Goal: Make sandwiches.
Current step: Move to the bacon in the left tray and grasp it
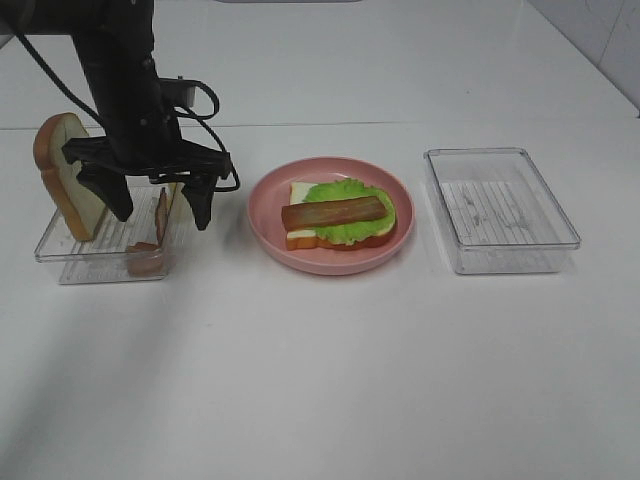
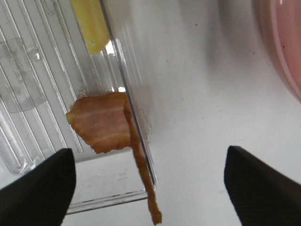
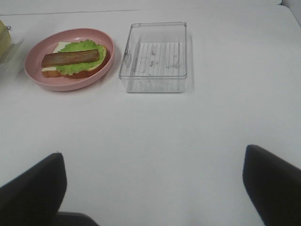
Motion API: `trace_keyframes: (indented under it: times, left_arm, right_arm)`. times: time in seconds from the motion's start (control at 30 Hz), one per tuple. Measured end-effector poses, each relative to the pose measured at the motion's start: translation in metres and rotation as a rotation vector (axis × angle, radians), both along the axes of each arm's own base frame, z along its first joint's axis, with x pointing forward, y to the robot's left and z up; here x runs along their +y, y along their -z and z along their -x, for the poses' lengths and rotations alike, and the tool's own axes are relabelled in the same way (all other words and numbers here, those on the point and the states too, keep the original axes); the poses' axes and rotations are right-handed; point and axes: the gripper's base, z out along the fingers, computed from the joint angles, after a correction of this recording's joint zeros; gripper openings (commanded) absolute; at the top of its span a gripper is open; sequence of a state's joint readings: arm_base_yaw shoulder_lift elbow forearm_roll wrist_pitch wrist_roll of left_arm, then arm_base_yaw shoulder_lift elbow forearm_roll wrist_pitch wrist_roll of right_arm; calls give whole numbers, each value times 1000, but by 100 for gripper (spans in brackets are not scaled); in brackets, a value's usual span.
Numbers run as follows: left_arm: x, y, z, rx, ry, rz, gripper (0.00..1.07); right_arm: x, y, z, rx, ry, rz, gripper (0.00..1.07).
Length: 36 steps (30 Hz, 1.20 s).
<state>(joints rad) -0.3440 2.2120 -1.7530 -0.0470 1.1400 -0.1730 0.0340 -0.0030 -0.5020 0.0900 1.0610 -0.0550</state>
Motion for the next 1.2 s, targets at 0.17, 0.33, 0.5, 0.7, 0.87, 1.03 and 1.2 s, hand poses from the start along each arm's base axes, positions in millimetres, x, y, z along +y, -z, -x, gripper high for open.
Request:
trace_keyframes:
  times: [0.17,0.33,0.5,0.7,0.87,1.03,1.2]
  left_arm:
    - [0,0,0,1,0,0,56]
    - [0,0,0,1,0,0,50]
    - [0,0,0,0,1,-4,50]
    - [0,0,-1,-7,2,-5,49]
    - [0,0,-1,-12,2,-2,17]
    - [0,0,-1,-11,0,3,0]
    - [0,0,-1,-10,-1,4,0]
  right_arm:
    - [0,0,0,0,0,0,96]
    - [0,0,0,0,0,0,96]
    - [0,0,0,0,0,0,96]
    - [0,0,0,0,0,0,96]
    - [0,0,0,0,0,0,96]
    - [0,0,0,0,0,0,96]
    - [0,0,0,0,0,0,96]
